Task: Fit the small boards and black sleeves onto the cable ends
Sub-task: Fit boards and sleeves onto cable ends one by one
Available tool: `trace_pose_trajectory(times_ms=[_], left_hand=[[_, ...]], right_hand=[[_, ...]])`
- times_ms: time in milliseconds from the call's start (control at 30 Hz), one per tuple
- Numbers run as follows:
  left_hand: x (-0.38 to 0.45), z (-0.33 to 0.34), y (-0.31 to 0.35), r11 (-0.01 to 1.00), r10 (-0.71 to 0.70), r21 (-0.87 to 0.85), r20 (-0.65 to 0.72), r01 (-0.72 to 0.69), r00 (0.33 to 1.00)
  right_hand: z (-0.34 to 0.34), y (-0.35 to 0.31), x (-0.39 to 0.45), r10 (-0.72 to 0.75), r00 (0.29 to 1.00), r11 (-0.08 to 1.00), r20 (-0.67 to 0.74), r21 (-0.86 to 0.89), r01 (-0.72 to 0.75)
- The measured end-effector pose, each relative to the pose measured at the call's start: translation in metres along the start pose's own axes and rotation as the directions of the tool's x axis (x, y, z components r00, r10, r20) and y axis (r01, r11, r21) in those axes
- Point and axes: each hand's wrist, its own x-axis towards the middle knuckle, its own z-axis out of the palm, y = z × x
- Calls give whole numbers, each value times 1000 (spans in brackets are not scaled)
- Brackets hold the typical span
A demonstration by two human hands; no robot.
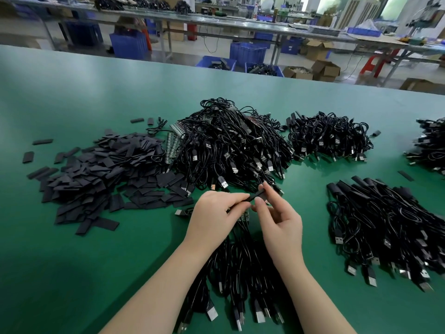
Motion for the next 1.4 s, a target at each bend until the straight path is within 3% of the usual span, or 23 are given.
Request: trace_pose_trajectory(times_ms=[300,633,800,1267,1400], left_hand=[[1,1,-1,1000,20,-6,-24,-20,1000],[2,4,-8,997,71,-14,12,-71,997],[2,7,-7,996,87,37,-54,-85,995],[1,1,-5,992,122,25,-36,-122,992],[1,2,-6,991,134,24,-25,-133,991]], right_hand=[[6,1,-2,77,989,996,128,35,-82],[3,0,-1,55,998,998,42,28,-56],[5,0,-1,117,987,993,109,23,-120],[3,-6,-2,109,983,992,145,-79,-98],[2,-6,-1,121,976,993,179,-41,-115]])
